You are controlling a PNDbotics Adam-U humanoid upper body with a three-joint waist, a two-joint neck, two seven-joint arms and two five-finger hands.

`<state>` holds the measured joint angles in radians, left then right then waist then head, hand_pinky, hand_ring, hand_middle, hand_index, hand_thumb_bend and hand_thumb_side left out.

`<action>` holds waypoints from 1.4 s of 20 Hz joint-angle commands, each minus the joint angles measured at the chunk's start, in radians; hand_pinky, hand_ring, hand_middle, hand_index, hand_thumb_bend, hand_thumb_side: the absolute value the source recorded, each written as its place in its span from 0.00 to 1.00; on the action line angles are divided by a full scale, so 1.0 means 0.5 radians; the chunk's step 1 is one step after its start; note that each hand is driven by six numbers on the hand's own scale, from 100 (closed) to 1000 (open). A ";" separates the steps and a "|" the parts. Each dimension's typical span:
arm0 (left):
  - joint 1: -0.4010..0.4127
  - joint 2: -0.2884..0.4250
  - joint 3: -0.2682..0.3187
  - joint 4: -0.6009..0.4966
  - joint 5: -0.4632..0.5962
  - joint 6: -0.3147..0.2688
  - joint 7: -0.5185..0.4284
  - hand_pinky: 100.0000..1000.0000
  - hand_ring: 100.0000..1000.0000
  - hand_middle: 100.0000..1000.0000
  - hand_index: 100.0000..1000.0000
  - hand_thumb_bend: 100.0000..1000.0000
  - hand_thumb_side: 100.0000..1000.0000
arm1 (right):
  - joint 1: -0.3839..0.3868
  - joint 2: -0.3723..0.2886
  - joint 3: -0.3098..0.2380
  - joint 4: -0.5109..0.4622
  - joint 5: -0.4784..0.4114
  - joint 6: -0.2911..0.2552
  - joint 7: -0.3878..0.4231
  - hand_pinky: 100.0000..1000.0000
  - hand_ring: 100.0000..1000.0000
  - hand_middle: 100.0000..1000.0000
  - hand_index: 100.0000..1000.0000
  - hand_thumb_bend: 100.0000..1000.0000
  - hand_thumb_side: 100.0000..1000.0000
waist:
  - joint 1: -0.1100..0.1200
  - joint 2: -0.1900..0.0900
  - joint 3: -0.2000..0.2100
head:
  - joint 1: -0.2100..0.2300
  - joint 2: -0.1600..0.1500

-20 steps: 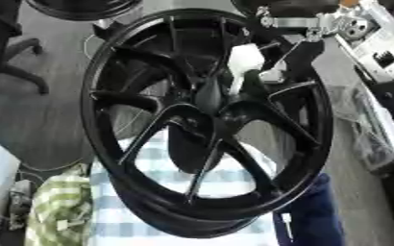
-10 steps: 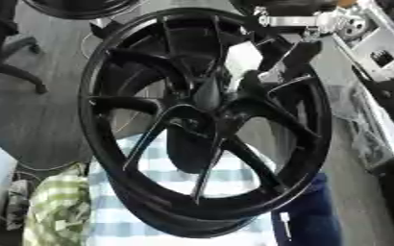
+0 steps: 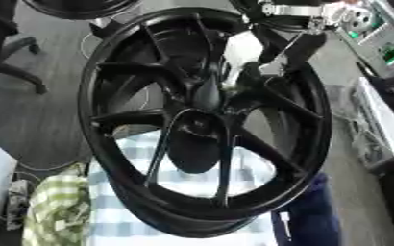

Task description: Pull the pin out of the wheel hub.

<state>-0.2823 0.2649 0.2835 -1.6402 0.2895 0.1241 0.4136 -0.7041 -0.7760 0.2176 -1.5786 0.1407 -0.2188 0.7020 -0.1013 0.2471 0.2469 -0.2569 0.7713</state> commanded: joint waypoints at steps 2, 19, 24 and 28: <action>-0.014 0.062 0.017 -0.024 -0.015 0.001 -0.005 0.63 0.70 0.58 0.65 0.00 0.85 | -0.038 -0.137 -0.086 -0.068 -0.151 0.045 0.008 0.78 0.45 0.17 0.39 0.00 0.14 | 0.014 -0.040 -0.010 | 0.005 -0.003; 0.053 0.063 0.061 -0.043 -0.044 -0.010 0.021 0.63 0.70 0.58 0.65 0.00 0.85 | 0.706 -0.724 -0.823 -0.305 -0.929 0.238 -0.640 0.79 0.44 0.17 0.40 0.00 0.01 | 0.048 -0.088 -0.214 | 0.161 -0.003; 0.052 0.052 0.080 -0.068 -0.066 -0.026 0.034 0.64 0.71 0.58 0.65 0.00 0.84 | 1.370 -0.560 -1.181 -0.546 -0.779 0.193 -1.084 0.79 0.45 0.20 0.42 0.00 0.00 | 0.080 -0.081 -0.313 | 0.259 -0.003; 0.034 0.031 0.077 -0.085 -0.083 -0.032 0.025 0.64 0.71 0.58 0.65 0.00 0.84 | 1.781 -0.217 -1.296 -0.808 -0.425 0.227 -1.271 0.79 0.48 0.24 0.46 0.00 0.02 | 0.106 -0.065 -0.330 | 0.290 -0.003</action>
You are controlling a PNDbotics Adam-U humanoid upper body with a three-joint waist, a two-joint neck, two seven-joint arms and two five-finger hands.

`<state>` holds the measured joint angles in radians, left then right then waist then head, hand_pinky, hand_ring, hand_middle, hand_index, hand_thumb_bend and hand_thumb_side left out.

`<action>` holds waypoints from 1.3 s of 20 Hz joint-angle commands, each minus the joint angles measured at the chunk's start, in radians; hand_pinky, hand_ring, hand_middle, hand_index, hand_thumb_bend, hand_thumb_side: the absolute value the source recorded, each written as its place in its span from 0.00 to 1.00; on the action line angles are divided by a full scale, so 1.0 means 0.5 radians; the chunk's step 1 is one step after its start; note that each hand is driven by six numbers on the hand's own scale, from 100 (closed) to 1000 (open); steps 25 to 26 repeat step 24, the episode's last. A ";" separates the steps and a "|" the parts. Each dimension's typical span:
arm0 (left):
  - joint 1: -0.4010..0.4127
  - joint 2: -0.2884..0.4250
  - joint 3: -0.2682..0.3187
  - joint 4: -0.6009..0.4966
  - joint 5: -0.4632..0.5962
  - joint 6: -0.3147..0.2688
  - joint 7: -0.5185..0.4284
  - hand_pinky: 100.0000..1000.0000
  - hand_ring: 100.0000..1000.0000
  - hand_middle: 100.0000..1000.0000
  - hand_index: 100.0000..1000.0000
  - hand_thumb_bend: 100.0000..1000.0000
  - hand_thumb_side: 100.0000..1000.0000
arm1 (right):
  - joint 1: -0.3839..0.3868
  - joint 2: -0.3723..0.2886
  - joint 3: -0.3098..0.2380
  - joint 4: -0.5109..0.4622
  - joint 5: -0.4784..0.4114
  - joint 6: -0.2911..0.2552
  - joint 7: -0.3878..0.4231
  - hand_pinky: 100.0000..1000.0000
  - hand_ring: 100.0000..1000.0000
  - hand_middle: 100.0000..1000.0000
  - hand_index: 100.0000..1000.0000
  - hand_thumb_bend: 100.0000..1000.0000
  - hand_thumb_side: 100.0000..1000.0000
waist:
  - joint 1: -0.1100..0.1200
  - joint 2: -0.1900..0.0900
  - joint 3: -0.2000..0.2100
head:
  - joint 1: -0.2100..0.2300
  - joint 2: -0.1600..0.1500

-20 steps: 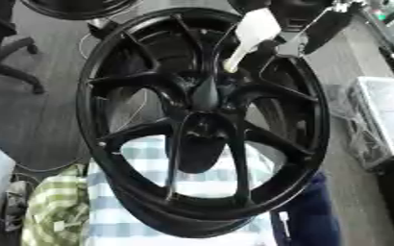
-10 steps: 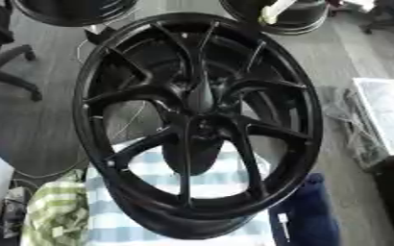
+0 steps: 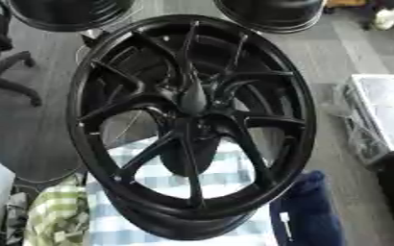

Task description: Pull the pin out of the wheel hub.

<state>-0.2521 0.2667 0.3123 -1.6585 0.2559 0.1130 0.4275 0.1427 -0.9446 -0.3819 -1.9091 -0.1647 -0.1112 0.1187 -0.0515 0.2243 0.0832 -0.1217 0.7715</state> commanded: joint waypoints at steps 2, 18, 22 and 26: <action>-0.034 0.017 0.016 -0.053 -0.021 -0.011 -0.008 0.64 0.70 0.58 0.65 0.00 0.83 | 0.212 0.298 -0.107 -0.174 0.387 -0.010 -0.120 0.81 0.54 0.35 0.56 0.00 0.07 | 0.019 -0.011 0.003 | 0.021 -0.003; -0.051 -0.008 0.016 -0.055 -0.019 -0.014 -0.008 0.63 0.71 0.58 0.65 0.00 0.83 | 0.391 0.861 -0.109 -0.182 1.016 -0.173 0.123 0.95 0.83 0.82 0.97 0.00 0.59 | 0.053 0.000 0.008 | 0.022 -0.003; -0.050 -0.009 0.016 -0.058 -0.019 -0.013 -0.008 0.63 0.71 0.58 0.65 0.00 0.84 | 0.394 0.875 -0.123 -0.182 0.988 -0.162 0.095 0.95 0.83 0.82 0.97 0.00 0.58 | 0.049 0.000 0.004 | 0.022 -0.003; -0.048 -0.010 0.015 -0.059 -0.019 -0.012 -0.008 0.63 0.71 0.58 0.65 0.00 0.84 | 0.395 0.883 -0.126 -0.182 0.983 -0.157 0.092 0.95 0.82 0.82 0.97 0.00 0.57 | 0.047 0.000 0.002 | 0.019 -0.003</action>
